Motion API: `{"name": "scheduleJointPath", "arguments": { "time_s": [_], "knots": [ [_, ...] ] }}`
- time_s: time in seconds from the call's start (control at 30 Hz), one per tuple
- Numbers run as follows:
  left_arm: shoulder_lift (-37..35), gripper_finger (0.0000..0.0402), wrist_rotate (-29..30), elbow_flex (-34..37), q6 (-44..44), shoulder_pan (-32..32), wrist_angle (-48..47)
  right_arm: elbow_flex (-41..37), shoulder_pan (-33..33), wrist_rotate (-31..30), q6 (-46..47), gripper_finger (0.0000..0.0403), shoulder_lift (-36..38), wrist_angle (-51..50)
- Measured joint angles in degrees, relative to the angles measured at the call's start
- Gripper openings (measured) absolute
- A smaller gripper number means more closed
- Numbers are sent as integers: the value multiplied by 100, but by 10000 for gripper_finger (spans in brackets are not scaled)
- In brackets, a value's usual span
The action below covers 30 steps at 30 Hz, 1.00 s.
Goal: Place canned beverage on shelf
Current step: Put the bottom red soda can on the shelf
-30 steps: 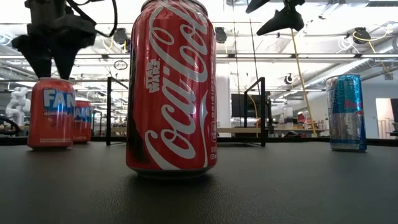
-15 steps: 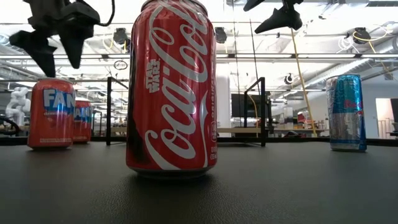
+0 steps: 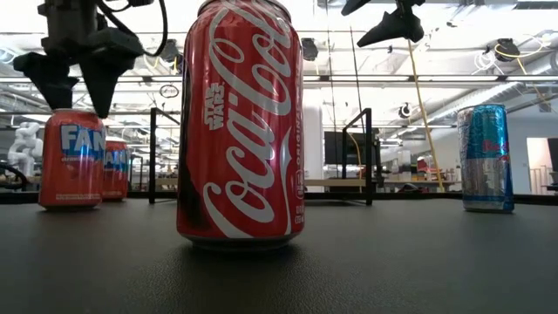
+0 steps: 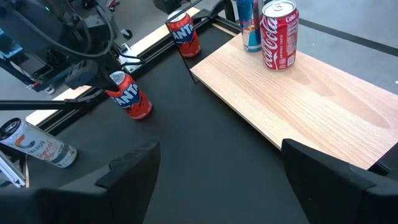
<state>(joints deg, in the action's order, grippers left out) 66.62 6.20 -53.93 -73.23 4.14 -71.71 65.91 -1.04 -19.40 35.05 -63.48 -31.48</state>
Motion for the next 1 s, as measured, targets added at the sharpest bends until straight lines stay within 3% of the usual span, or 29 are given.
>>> {"name": "scheduleJointPath", "arguments": {
  "time_s": [0.43, 0.67, 1.0],
  "knots": [
    [336, 334, -176, 284, -153, 0, 293, 0, -1, 5, -126, 320, 0, -25],
    [269, 279, -273, 455, -285, -4, 448, 0, -2, 156, -103, 320, 22, -138],
    [297, 272, -146, -225, 1266, -526, 1154, 0, -2, 166, -104, 320, 346, -216]
  ]
}}
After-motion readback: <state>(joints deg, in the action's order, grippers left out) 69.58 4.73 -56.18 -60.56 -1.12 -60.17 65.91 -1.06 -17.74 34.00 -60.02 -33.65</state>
